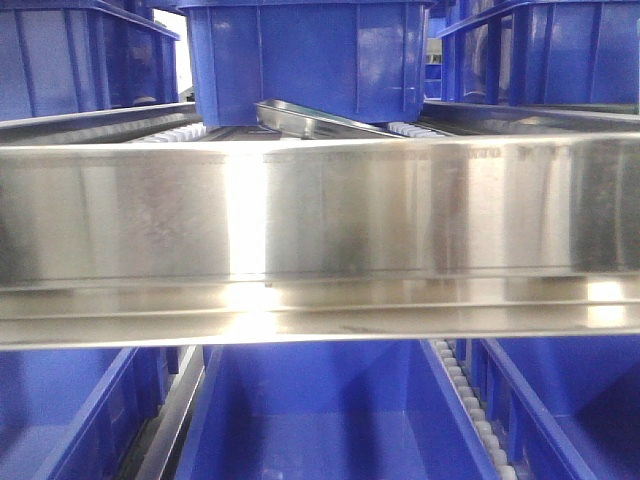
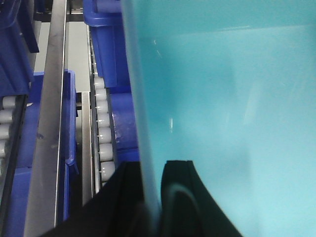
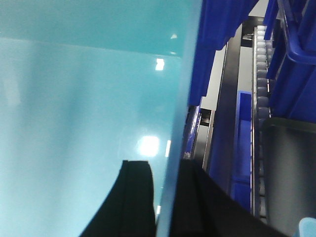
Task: Move two blue bins to right shelf middle
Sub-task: 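Lift the teal bin with both grippers and pull it off the shelf, then hold the teal bin with both grippers and turn the base away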
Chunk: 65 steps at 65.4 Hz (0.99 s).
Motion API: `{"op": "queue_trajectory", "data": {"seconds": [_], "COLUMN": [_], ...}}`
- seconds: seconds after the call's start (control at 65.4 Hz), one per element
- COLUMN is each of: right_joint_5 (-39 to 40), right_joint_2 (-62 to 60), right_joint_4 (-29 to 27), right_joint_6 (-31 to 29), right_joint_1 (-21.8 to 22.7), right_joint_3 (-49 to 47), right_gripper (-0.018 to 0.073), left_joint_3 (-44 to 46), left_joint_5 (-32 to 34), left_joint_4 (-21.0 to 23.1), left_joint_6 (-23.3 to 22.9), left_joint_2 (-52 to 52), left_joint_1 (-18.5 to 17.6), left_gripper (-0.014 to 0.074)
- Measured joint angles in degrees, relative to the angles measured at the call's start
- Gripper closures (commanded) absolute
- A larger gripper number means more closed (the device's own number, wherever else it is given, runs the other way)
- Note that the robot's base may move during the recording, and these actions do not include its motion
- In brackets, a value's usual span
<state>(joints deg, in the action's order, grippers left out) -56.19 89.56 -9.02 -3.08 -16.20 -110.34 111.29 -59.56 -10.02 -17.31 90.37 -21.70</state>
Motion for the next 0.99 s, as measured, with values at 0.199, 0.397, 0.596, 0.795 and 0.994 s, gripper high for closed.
{"op": "queue_trajectory", "data": {"seconds": [0.199, 0.397, 0.596, 0.795, 0.994], "right_joint_5": [0.06, 0.06, 0.06, 0.06, 0.06], "right_joint_2": [0.00, 0.00, 0.00, 0.00, 0.00], "right_joint_4": [0.00, 0.00, -0.14, -0.14, -0.14], "right_joint_6": [0.00, 0.00, 0.00, 0.00, 0.00], "right_joint_1": [0.00, 0.00, -0.09, -0.09, -0.09], "right_joint_3": [0.00, 0.00, 0.00, 0.00, 0.00], "right_gripper": [0.0711, 0.0711, 0.0711, 0.0711, 0.0711], "left_joint_3": [0.00, 0.00, 0.00, 0.00, 0.00], "left_joint_5": [0.00, 0.00, 0.00, 0.00, 0.00], "left_joint_4": [0.00, 0.00, -0.33, -0.33, -0.33], "left_joint_6": [0.00, 0.00, 0.00, 0.00, 0.00], "left_joint_2": [0.00, 0.00, -0.13, -0.13, -0.13], "left_joint_1": [0.00, 0.00, 0.00, 0.00, 0.00], "left_gripper": [0.0707, 0.0707, 0.0707, 0.0707, 0.0707]}}
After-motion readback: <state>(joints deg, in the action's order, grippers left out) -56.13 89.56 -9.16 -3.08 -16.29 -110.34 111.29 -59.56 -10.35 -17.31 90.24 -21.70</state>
